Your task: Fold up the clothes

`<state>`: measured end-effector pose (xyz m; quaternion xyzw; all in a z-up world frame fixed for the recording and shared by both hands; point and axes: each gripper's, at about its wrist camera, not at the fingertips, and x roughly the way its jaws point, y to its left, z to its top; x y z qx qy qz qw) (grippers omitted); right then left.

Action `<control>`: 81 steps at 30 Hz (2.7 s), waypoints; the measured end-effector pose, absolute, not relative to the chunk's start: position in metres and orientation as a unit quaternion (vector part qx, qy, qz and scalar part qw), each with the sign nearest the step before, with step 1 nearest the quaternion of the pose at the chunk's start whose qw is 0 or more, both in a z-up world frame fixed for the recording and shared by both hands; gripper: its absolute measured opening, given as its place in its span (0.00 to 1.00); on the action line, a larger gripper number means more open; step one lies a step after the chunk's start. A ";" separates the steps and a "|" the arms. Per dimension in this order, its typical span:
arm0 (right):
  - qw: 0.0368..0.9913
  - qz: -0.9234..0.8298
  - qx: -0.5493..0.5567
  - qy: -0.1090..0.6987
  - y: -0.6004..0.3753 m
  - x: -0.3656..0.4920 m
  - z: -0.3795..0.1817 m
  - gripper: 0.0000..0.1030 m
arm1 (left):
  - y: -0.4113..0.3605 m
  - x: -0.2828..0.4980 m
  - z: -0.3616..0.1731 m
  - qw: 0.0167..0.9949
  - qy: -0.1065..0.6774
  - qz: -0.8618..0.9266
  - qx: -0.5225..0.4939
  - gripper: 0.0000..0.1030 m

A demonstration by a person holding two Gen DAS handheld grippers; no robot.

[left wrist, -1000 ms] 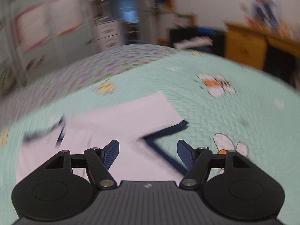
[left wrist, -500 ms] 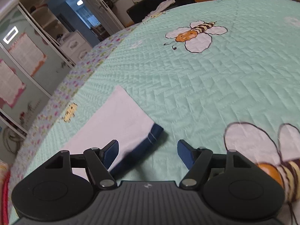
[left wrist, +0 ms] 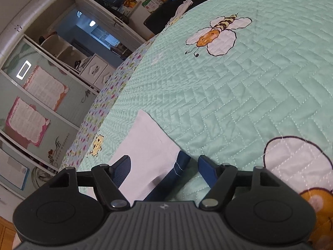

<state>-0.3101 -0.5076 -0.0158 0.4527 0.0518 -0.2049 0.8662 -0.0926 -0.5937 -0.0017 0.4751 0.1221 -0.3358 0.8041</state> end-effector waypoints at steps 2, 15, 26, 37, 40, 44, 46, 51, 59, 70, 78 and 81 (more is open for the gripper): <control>0.868 -0.206 0.450 0.052 -0.507 -0.309 -0.016 0.61 | -0.588 -0.079 0.016 0.818 0.183 -0.368 0.402 0.72; 0.869 -0.193 0.454 0.042 -0.511 -0.309 -0.021 0.63 | -0.662 -0.005 0.028 0.844 0.245 -0.296 0.374 0.74; 0.868 -0.180 0.462 0.036 -0.512 -0.309 -0.023 0.63 | -0.691 0.031 0.012 0.856 0.269 -0.180 0.402 1.00; 0.869 -0.178 0.460 0.040 -0.508 -0.310 -0.022 0.63 | -0.700 0.013 0.003 0.835 0.235 -0.184 0.463 0.52; 0.869 -0.176 0.461 0.040 -0.508 -0.311 -0.022 0.63 | -0.703 0.018 0.004 0.828 0.241 -0.181 0.472 0.58; 0.869 -0.176 0.460 0.041 -0.506 -0.310 -0.020 0.63 | -0.708 0.028 0.004 0.821 0.241 -0.164 0.490 0.78; 0.870 -0.176 0.460 0.042 -0.507 -0.310 -0.020 0.63 | -0.711 0.033 0.003 0.816 0.239 -0.161 0.501 0.77; 0.870 -0.174 0.459 0.044 -0.508 -0.311 -0.020 0.63 | -0.714 0.034 0.004 0.814 0.280 -0.197 0.469 0.10; 0.872 -0.177 0.454 0.047 -0.501 -0.309 -0.017 0.63 | -0.692 0.037 0.021 0.843 0.295 -0.259 0.367 0.01; 0.877 -0.183 0.441 0.047 -0.496 -0.308 -0.013 0.63 | -0.615 0.067 0.100 0.864 0.295 -0.343 0.222 0.01; 0.887 -0.190 0.416 0.055 -0.490 -0.303 -0.009 0.68 | -0.541 0.075 0.119 0.880 0.293 -0.325 0.184 0.01; 0.891 -0.192 0.406 0.059 -0.488 -0.301 -0.007 0.68 | -0.521 0.064 0.116 0.887 0.286 -0.304 0.194 0.01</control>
